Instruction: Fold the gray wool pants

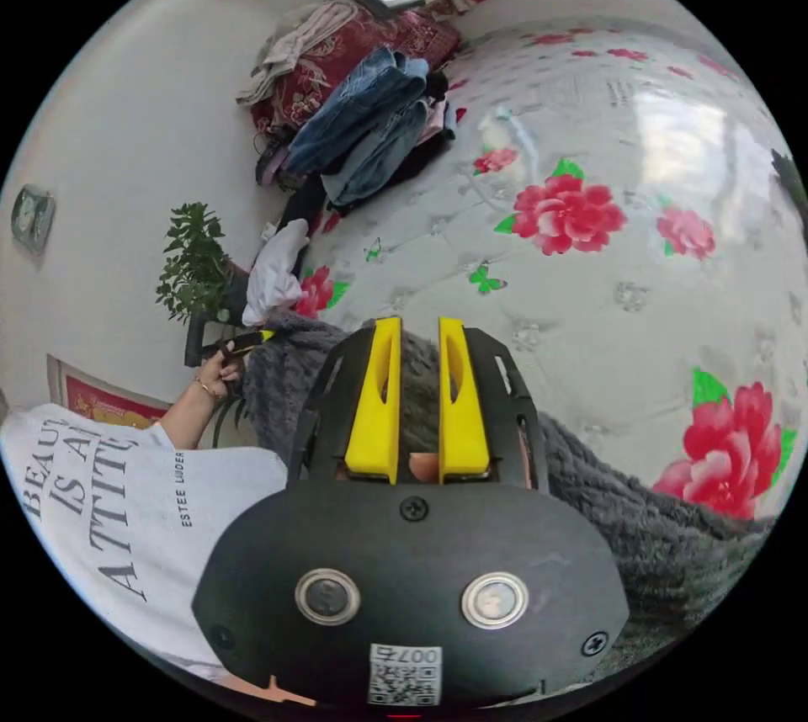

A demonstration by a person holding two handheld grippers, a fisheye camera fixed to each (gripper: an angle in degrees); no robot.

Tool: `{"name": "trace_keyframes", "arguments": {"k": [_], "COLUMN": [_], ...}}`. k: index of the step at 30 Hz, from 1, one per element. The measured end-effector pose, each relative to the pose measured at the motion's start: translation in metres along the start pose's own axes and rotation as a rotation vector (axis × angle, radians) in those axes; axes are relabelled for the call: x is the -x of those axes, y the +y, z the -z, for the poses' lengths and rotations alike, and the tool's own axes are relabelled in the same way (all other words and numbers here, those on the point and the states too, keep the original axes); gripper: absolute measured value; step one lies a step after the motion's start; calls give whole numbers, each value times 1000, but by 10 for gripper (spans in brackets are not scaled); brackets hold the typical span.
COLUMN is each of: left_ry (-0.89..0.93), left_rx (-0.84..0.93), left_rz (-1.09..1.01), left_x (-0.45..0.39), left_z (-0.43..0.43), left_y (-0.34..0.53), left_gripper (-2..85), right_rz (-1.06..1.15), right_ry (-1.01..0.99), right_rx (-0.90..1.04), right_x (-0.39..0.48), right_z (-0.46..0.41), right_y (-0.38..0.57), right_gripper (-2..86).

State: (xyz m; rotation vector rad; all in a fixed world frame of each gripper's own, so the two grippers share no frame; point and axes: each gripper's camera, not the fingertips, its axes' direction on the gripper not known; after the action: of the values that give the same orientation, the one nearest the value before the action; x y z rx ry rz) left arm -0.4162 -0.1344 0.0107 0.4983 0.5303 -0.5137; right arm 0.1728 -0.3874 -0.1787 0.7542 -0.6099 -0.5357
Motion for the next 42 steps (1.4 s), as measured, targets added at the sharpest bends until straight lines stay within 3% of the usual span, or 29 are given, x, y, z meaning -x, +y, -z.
{"name": "trace_keyframes", "arguments": {"k": [6,9,11,16,25,28,30,34,38,42], "left_ry": [-36,-31,35,197,220,227,221,252,292,325], "left_rx": [-160,-132,-125,-196,-275,-318,-355,-409,-397,-393], "left_rz": [-15,-12,98,305,383,415,446,502,485,498], "left_x": [4,8,25,61,87,99,109,127,134,147], "left_z": [88,89,80,79,108,118,123,118,96,74], "left_y": [98,124,138,163,203,229,247,277,279,275], "left_gripper": [108,108,111,111,111,115,118,133,162,179], "right_rz": [-331,-585,-798,-1041,-1051,-930,-745,-94,412,546], "right_ry": [146,295,409,282,93,-81,-85,3,132,125], "right_rx": [-175,-390,-615,-890,-904,-1028,-981,-660,-228,169], "right_x": [-58,-83,-97,-123,-128,-105,-68,91,256,317], "right_z": [146,227,282,319,294,308,323,325,222,69], "right_y": [167,264,345,453,462,447,411,301,246,250], "right_gripper": [86,99,108,122,102,94,91,87,88,108]}}
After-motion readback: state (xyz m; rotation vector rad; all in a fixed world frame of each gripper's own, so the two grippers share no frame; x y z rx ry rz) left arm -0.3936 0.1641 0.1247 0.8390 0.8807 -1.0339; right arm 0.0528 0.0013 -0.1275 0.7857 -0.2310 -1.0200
